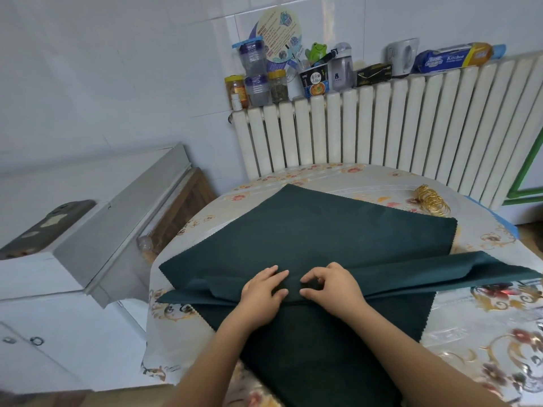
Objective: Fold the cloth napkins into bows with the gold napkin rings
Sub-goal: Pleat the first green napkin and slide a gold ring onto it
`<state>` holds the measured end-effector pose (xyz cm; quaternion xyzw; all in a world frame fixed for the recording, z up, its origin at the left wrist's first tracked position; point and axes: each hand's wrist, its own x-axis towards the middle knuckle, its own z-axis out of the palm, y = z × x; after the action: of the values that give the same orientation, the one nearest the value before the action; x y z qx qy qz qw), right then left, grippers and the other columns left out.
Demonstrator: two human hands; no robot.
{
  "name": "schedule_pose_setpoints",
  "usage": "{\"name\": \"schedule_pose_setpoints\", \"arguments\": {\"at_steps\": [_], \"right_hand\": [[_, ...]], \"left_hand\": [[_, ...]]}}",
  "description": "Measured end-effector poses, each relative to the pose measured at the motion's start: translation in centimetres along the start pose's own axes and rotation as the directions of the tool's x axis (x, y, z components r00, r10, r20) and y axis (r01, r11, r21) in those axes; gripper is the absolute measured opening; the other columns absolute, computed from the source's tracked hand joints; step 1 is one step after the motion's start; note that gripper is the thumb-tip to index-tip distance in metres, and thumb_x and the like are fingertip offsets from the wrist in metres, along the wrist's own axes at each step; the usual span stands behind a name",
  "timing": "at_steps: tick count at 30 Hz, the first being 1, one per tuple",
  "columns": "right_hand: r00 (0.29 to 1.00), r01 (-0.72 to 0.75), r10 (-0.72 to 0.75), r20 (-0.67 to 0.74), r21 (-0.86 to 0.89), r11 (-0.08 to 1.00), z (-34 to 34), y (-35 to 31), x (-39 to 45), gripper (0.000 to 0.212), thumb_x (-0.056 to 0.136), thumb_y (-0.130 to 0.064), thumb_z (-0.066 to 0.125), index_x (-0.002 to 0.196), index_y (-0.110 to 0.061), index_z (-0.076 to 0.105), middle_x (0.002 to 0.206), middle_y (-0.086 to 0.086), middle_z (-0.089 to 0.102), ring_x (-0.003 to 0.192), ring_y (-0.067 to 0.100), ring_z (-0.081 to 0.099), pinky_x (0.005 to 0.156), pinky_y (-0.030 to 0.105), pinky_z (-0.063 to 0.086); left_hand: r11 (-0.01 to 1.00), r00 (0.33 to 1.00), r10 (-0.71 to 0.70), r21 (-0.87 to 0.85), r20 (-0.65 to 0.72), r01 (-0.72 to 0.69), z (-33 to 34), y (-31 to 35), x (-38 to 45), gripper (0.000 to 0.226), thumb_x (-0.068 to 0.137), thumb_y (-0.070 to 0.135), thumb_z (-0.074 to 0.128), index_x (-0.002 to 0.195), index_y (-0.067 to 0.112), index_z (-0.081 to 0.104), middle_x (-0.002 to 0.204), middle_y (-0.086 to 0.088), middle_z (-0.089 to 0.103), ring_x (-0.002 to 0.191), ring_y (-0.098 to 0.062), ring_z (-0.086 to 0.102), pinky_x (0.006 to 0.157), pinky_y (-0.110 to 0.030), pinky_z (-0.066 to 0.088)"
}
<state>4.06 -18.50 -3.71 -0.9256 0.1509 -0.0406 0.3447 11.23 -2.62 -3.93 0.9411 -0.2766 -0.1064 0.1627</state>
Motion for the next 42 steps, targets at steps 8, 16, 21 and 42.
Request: {"name": "schedule_pose_setpoints", "arguments": {"at_steps": [8,16,21,42], "right_hand": [[0.990,0.018,0.007,0.142,-0.169,0.986,-0.4,-1.3,0.4,0.038,0.077,-0.058,0.064,0.113,-0.049,0.057,0.101,-0.007,0.039,0.115,0.015,0.042,0.084,0.029,0.046],[0.987,0.019,0.015,0.158,-0.210,0.977,-0.3,-1.4,0.4,0.046,0.078,-0.061,0.061,0.122,-0.051,0.051,0.113,-0.004,0.042,0.122,0.016,0.037,0.090,0.030,0.043],[0.983,0.017,0.023,0.183,-0.214,0.977,-0.5,-1.6,0.5,0.050,0.079,-0.060,0.061,0.127,-0.052,0.048,0.119,-0.002,0.043,0.124,0.016,0.035,0.090,0.030,0.042],[0.960,0.019,-0.039,0.276,0.075,0.997,-2.8,-0.3,-0.1,0.035,0.081,-0.048,0.065,0.060,-0.020,0.066,0.072,-0.002,0.055,0.065,0.007,0.050,0.055,0.018,0.036]], "left_hand": [[0.970,0.966,-0.224,0.121,0.131,0.209,-4.2,0.1,1.7,0.053,0.072,0.061,0.069,0.114,0.032,0.052,0.122,0.001,0.048,0.121,-0.022,0.039,0.098,-0.038,0.027],[0.958,0.947,-0.250,0.191,0.201,0.212,-5.1,-0.1,2.2,0.069,0.063,0.071,0.068,0.111,0.023,0.056,0.106,0.005,0.060,0.100,-0.017,0.056,0.082,-0.032,0.045],[0.956,0.965,-0.227,0.219,0.135,0.194,-5.0,0.6,1.6,0.066,0.063,0.068,0.070,0.106,0.019,0.063,0.099,0.005,0.064,0.096,-0.017,0.061,0.073,-0.031,0.048],[0.981,0.944,0.037,-0.193,0.329,0.029,-4.4,2.6,-1.6,0.019,0.084,0.026,0.047,0.085,0.026,0.066,0.077,0.005,0.054,0.073,-0.010,0.049,0.071,-0.024,0.038]]}}
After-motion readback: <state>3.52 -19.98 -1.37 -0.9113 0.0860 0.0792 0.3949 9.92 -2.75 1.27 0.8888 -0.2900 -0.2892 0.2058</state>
